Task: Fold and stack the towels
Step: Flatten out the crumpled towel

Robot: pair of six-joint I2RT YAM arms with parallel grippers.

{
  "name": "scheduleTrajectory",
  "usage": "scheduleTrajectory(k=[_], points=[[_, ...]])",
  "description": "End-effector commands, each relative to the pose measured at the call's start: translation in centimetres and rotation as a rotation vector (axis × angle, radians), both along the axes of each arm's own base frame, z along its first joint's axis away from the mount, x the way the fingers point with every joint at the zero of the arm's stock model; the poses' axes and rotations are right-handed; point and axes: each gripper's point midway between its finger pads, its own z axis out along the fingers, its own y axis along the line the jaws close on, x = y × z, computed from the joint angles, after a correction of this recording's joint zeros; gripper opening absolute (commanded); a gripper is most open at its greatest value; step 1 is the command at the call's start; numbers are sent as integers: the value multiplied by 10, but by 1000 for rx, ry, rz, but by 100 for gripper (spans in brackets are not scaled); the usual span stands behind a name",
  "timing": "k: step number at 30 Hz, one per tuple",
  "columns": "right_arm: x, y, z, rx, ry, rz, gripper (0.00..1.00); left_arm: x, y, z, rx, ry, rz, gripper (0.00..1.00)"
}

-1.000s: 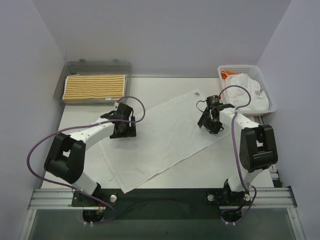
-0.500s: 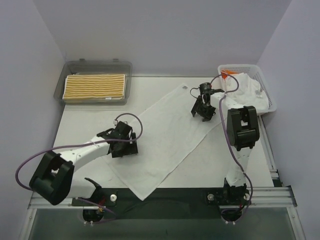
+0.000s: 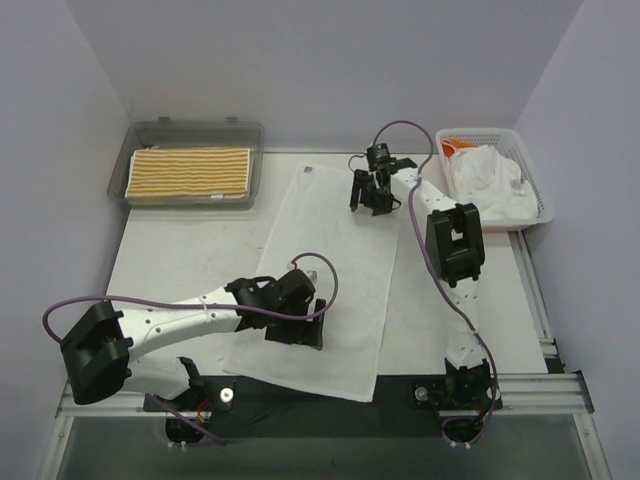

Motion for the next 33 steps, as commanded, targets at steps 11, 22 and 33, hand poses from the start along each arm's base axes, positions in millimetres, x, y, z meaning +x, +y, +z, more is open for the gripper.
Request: scheduleTrajectory(k=[11, 22, 33], points=[[-109, -11, 36, -51, 71, 101, 42, 185, 32, 53, 57, -350, 202, 73], [-187, -4, -21, -53, 274, 88, 41, 212, 40, -18, 191, -226, 187, 66], [-257, -21, -17, -35, 346, 143, 43, 59, 45, -48, 168, -2, 116, 65]])
